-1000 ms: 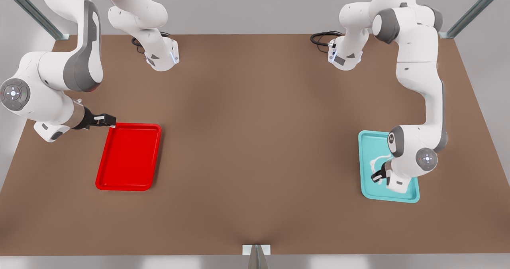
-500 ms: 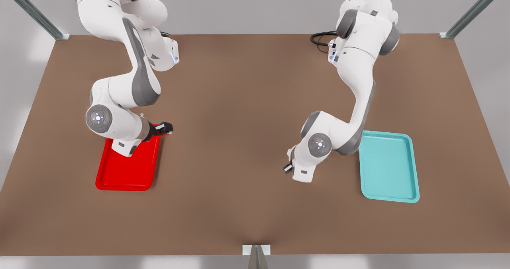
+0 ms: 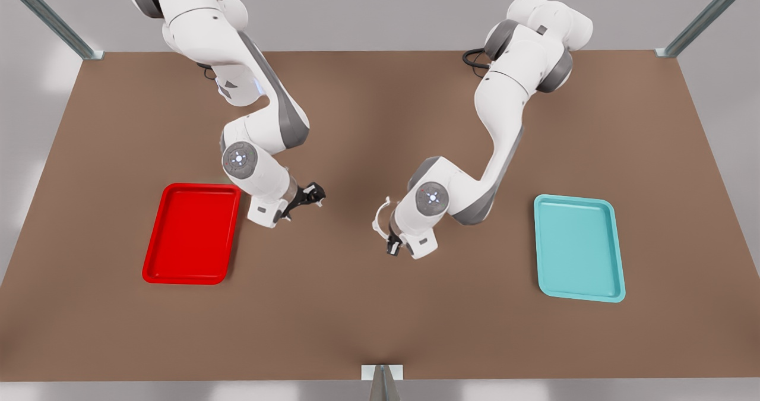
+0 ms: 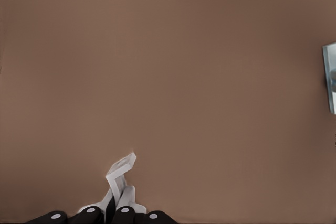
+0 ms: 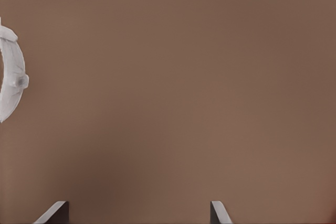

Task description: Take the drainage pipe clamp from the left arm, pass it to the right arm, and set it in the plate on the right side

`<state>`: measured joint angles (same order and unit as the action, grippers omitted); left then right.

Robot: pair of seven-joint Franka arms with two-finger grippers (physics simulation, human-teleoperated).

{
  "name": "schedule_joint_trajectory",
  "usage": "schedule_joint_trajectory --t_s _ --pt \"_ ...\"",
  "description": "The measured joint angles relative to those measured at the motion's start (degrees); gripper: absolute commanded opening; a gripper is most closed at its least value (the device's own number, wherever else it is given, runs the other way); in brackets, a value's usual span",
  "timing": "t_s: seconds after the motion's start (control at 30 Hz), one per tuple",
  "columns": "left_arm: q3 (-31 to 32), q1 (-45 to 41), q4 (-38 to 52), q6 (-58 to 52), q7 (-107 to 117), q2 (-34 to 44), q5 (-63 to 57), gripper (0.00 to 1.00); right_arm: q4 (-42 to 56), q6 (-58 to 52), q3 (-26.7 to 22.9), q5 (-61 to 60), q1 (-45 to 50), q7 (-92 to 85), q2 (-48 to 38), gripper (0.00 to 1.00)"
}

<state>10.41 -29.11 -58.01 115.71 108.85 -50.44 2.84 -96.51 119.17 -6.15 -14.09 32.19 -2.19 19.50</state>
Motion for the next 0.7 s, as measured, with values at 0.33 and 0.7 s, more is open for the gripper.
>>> schedule_joint_trajectory --t_s 0.33,0.7 --pt "-0.02 -2.25 3.81 1.34 13.45 -2.62 0.01 0.21 0.32 7.51 0.03 -2.20 6.30 3.62 3.42 1.00" --pt "0.04 -2.87 3.83 1.21 20.42 -2.93 0.08 0.21 2.17 11.35 0.09 -3.17 8.67 5.76 7.36 1.00"
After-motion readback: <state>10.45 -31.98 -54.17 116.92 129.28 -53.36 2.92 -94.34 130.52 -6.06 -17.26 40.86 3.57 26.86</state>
